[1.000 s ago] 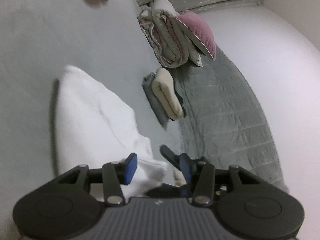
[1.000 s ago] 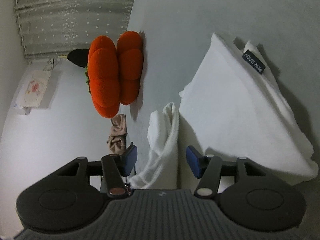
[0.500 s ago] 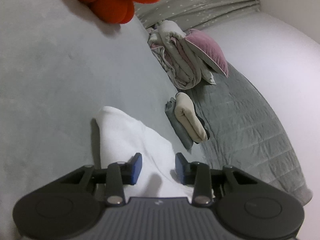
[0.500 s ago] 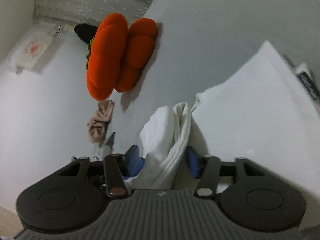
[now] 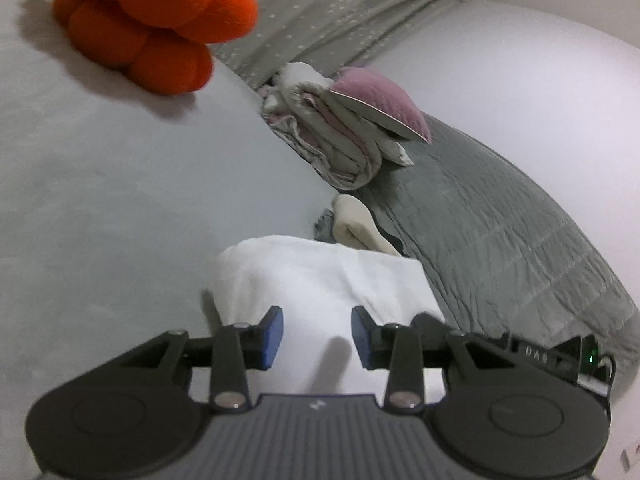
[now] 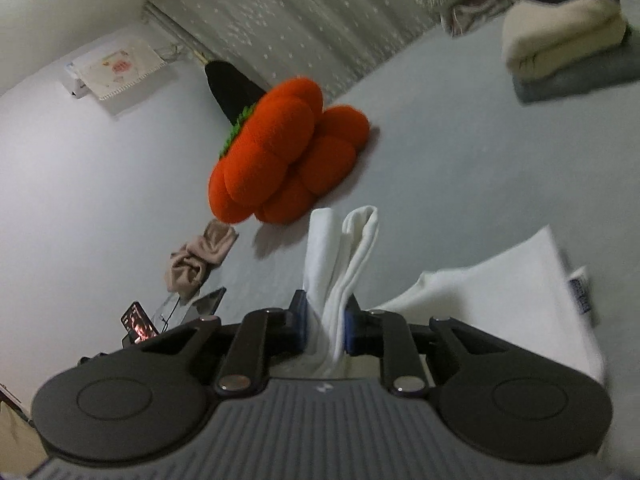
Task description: Fold clothes
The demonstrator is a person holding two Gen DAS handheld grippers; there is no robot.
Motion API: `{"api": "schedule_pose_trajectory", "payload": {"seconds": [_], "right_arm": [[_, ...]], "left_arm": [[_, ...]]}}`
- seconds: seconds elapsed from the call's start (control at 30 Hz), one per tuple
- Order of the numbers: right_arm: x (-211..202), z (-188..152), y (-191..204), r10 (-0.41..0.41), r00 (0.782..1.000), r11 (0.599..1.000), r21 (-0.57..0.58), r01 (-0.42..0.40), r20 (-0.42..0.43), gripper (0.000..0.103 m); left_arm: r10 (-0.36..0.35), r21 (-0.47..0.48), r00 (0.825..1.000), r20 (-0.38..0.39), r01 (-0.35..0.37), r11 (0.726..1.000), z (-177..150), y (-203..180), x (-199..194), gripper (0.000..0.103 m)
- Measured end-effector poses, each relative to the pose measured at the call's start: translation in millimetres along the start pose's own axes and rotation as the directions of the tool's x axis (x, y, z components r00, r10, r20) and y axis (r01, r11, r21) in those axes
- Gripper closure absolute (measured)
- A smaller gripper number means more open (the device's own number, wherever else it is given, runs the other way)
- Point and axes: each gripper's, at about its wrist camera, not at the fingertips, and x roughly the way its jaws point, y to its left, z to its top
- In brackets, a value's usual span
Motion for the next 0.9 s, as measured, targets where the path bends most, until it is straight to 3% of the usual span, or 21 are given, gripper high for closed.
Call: {"api": "schedule_pose_trajectory", "payload": {"seconds": [0.27, 0.47, 0.6, 0.73, 0.9], "right_arm": [[-17, 6, -33, -0.048, 0.999, 0.997, 0.065, 0.046, 0.024, 0.082], [-24, 3, -59, -0.082, 0.997, 0.992, 0.100, 0.081, 0.003, 0.082], [-22, 0, -80, -0.126, 0.991, 0.985, 0.114, 0.129, -0.037, 0.082], [-18, -7, -89, -0.150, 0.987, 0.983, 0.100, 0.155, -0.055, 0.082], [-29, -5, -77, -0.175, 0.984, 0.984, 0.026, 0.176, -0.027, 0.071]], "left_arm": [[-0.011, 0.114, 0.998, -0.059, 0.018, 0.993, -17, -22, 24, 0.066], [0.022, 0.217, 0.996, -0.092, -0.002, 0.976, -34, -33, 32, 0.066], [0.052, 0.309, 0.993, -0.107, -0.017, 0.951, -46, -41, 37, 0.066], [0.129, 0.486, 0.989, -0.069, -0.079, 0.870, -68, -59, 43, 0.066], [0.124, 0.514, 0.991, -0.051, -0.081, 0.854, -65, -67, 33, 0.066]]}}
